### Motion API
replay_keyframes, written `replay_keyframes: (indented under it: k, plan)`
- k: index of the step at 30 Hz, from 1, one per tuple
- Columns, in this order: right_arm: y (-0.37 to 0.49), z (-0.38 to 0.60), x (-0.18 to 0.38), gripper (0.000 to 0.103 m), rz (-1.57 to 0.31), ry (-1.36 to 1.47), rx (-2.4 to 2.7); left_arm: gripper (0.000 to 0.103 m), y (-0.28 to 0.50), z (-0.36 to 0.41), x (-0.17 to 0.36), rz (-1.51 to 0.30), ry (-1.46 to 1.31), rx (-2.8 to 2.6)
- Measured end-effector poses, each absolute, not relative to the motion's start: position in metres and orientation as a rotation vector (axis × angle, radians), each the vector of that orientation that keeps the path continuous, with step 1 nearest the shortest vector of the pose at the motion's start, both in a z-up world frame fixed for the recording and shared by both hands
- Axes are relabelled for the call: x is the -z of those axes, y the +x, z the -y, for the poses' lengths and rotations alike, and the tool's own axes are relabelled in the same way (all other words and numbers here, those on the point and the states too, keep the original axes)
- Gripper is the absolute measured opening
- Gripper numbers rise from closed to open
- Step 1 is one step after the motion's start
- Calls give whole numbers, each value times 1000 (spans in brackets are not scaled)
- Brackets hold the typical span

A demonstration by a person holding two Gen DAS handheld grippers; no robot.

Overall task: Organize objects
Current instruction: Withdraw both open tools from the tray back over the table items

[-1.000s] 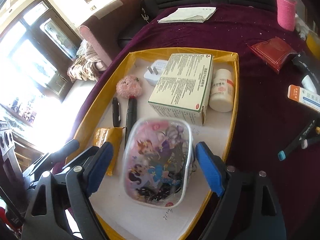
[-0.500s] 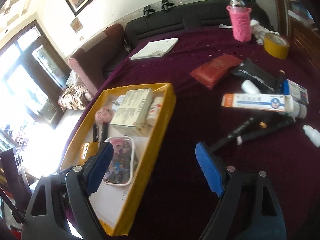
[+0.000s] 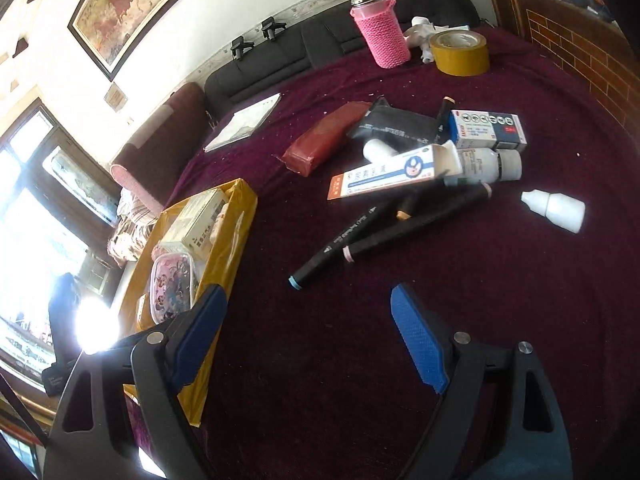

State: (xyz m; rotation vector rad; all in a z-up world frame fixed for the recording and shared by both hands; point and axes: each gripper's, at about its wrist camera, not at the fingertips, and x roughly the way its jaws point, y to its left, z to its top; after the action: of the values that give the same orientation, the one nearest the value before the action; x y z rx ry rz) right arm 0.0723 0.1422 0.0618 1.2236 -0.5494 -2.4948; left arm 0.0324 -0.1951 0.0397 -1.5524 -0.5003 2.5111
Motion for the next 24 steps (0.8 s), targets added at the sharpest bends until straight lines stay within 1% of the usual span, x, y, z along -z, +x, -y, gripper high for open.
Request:
replay_keyframes:
  k: [3, 6, 9, 12, 14, 18, 20, 21, 23, 24]
  plan:
    - [69, -158, -60, 85, 544, 1231, 2533, 79, 47, 191, -42, 461, -1546, -2467]
    - [65, -179, -56, 85, 573, 1236, 2574, 79, 65, 175, -54, 385, -1493, -2426]
    - [61, -202, -49, 85, 632, 1241, 2614, 79, 68, 143, -74, 238, -1380, -2395]
    - [59, -224, -40, 84, 718, 1235, 2642, 79, 54, 104, -85, 89, -1313, -2429]
    - [59, -237, -34, 84, 770, 1218, 2662, 79, 38, 80, -85, 21, -1286, -2445]
    - [57, -255, -21, 84, 802, 1191, 2694, 77, 1, 40, -72, -102, -1258, -2452]
    - [56, -263, -14, 84, 821, 1172, 2701, 64, -14, 23, -64, -194, -1266, -2453]
    - [56, -266, -11, 84, 833, 1165, 2700, 61, -22, 15, -58, -238, -1279, -2442]
    - [54, -271, -5, 84, 853, 1161, 2699, 50, -37, 5, -46, -316, -1321, -2427]
    - [53, -273, -3, 84, 877, 1169, 2678, 47, -42, 0, -42, -357, -1333, -2415]
